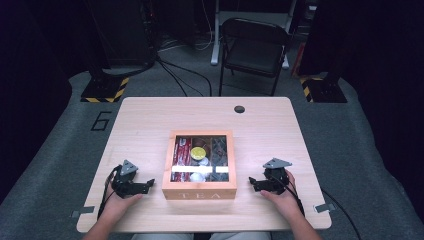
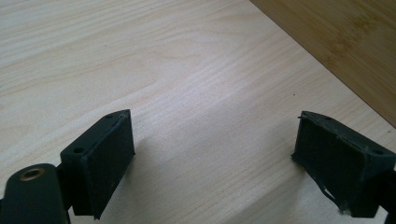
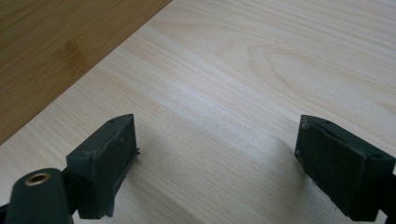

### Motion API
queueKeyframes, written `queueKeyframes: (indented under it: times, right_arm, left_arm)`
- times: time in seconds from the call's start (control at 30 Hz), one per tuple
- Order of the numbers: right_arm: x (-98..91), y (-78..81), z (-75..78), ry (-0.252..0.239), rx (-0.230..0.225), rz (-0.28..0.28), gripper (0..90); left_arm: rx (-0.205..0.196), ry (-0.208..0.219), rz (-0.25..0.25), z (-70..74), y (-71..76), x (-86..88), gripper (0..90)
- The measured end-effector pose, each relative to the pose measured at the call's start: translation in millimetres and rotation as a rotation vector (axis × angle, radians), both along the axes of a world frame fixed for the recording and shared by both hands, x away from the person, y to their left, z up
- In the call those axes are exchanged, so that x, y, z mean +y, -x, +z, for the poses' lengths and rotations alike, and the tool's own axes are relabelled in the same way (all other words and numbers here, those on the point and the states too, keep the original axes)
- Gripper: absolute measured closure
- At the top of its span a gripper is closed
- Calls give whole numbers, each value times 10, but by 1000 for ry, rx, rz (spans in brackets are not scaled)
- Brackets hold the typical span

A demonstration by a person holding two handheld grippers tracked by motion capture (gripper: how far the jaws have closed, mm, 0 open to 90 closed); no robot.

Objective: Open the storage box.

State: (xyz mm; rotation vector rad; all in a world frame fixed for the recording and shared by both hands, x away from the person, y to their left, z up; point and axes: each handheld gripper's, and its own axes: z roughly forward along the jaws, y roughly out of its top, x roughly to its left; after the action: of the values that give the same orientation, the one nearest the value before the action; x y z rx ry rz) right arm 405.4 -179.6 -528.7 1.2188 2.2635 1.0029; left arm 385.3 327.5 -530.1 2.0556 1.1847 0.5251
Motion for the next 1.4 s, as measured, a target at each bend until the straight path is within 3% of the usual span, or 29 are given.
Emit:
queueKeyframes:
  times: [0.53, 0.9, 0.97, 1.17, 1.4]
  right_arm:
    - [-6, 0, 3, 8, -5, -3, 137]
    - [6, 15, 13, -2, -6, -17, 204]
    - [17, 23, 39, 6, 16, -26, 254]
    - [40, 33, 77, 16, 40, -18, 309]
    - [59, 74, 140, 12, 24, -5, 330]
  left_arm:
    - [-2, 4, 7, -1, 3, 0, 126]
    - [-7, 10, 7, 5, 25, 28, 181]
    - [-7, 9, 9, 14, 25, 37, 203]
    - [5, 28, 14, 38, 33, 46, 274]
    - [21, 74, 7, 111, 49, 51, 331]
